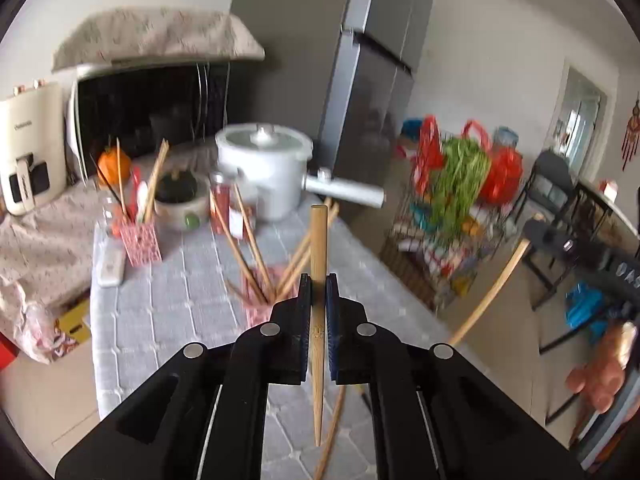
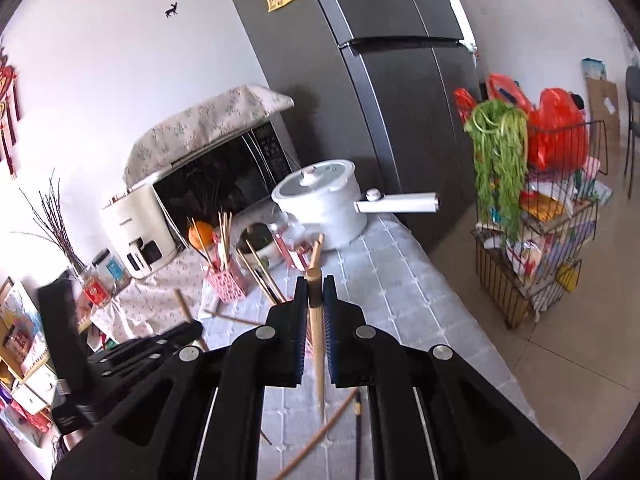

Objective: Organize utensils
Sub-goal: 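Carry both held chopsticks over the pink holder and lower them in, then open the left tool, then the right tool, releasing chopsticks into the holder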

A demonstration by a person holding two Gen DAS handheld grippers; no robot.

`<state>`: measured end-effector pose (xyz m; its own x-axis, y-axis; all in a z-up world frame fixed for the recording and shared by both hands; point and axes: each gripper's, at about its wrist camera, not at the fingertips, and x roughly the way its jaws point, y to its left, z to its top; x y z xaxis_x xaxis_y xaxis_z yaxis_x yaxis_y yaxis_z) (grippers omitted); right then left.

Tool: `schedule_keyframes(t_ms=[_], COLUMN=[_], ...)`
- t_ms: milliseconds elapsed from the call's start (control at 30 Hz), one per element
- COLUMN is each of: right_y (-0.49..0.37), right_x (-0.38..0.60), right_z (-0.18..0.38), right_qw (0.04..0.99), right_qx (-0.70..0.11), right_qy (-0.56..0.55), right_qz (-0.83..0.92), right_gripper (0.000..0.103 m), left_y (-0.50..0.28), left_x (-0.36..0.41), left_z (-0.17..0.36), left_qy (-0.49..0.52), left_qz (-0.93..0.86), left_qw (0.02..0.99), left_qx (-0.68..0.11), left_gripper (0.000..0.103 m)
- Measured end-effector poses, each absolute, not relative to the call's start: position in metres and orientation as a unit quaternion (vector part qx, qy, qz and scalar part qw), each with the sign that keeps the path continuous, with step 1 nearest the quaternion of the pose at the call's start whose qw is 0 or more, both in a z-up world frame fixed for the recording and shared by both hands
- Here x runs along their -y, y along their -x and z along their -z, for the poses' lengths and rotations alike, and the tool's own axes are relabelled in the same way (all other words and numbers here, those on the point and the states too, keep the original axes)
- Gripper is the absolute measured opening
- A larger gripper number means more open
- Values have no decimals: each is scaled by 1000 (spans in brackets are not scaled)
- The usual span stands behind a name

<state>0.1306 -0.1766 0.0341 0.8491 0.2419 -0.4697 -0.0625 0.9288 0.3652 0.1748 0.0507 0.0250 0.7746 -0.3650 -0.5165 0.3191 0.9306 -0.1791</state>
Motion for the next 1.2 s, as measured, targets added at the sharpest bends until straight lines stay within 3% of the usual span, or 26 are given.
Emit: schedule_keyframes(t_ms=[300,800,900,1200], right_y=[-166,-246,-254,-268], right_x=[162,136,134,126], right_z=[-70,-59,-51,-43], right_qw=[955,958,956,957], right_qx=[-229,-217,-223,-222], right_qy=[-170,-165,-169,-163], right_qz=[-86,-92,-94,-84], right_gripper=[8,8,8,8], left_y=[-210,-288,-290,-263], left_x=[-53,-58,-61,-89], left_z=[-76,-40,-27,-38], left_qy=[52,67,81,101], left_qz=[119,45,57,42], left_qw=[972,978,974,977], left_qx=[-198,-192,-203,-181], left_gripper=[6,7,29,40])
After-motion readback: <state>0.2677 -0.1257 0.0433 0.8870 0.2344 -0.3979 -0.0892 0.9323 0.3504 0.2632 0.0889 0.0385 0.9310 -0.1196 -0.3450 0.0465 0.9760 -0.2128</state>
